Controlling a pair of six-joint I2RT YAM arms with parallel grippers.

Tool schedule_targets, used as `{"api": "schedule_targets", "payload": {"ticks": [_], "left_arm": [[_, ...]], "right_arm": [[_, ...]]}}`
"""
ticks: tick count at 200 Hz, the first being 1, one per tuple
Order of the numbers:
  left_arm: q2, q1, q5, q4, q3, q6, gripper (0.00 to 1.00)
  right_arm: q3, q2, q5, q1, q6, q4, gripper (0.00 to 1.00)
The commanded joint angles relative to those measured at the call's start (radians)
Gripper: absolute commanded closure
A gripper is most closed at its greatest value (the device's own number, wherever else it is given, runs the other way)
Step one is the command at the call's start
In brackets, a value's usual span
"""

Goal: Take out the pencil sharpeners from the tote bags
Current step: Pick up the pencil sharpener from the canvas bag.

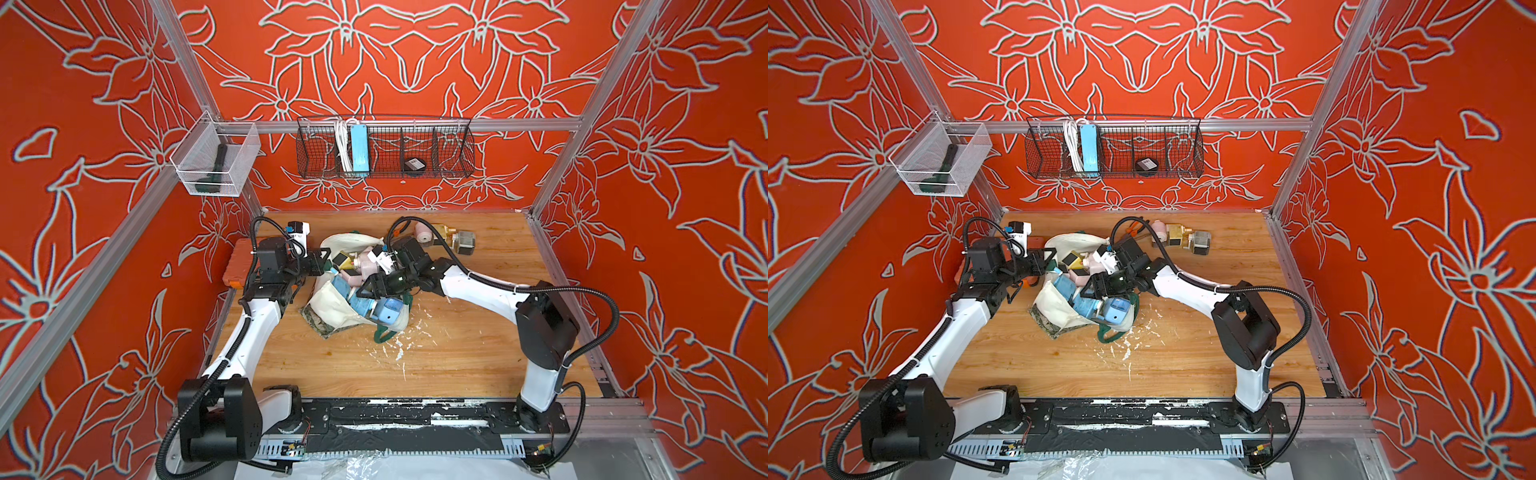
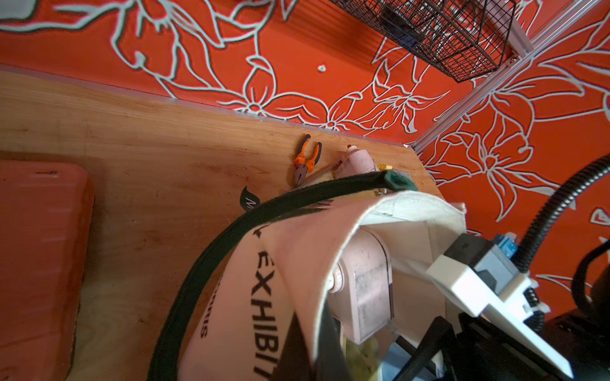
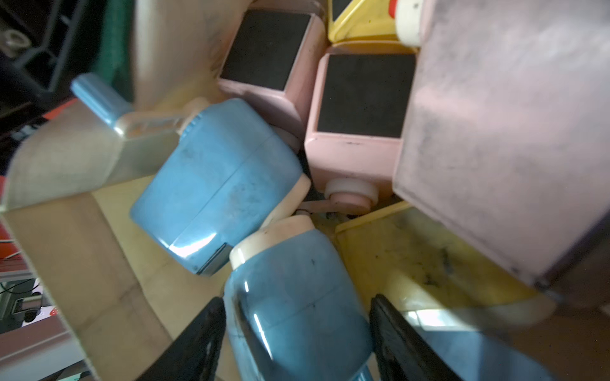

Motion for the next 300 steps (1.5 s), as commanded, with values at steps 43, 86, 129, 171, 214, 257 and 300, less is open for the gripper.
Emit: {"api": "schedule_targets", "payload": {"ticks": [43, 86, 129, 171, 214, 257, 300], "left_arm": [[-0.029, 0.001, 0.023, 0.056, -0.004, -0.006, 1.0], [-0.026, 0.001, 0.016, 0.053, -0.003, -0.008, 1.0], [-0.022, 0.002, 0.018, 0.053, -0.001, -0.011, 1.0], [-0.019, 0.001, 0.019, 0.05, -0.001, -0.011, 1.0], [-0.02, 0.001, 0.017, 0.05, -0.002, -0.009, 1.0], [-0.022, 0.001, 0.014, 0.048, -0.001, -0.009, 1.0], [-0.021, 0.001, 0.014, 0.045, -0.001, -0.011, 1.0]], "right_arm": [[-0.071, -0.06, -0.14, 0.031, -0.019, 0.032, 0.34], [-0.036, -0.006, -0.197, 0.05, -0.03, -0.007, 0.36], [0.014, 0.05, -0.168, 0.06, -0.036, -0.07, 0.33], [0.065, 0.121, -0.177, 0.077, -0.033, -0.074, 0.31], [0.067, 0.113, -0.197, 0.087, -0.039, -0.072, 0.37], [-0.013, -0.021, -0.178, 0.086, -0.061, -0.005, 0.51], [-0.065, -0.064, -0.136, 0.086, -0.06, 0.035, 0.46]]}}
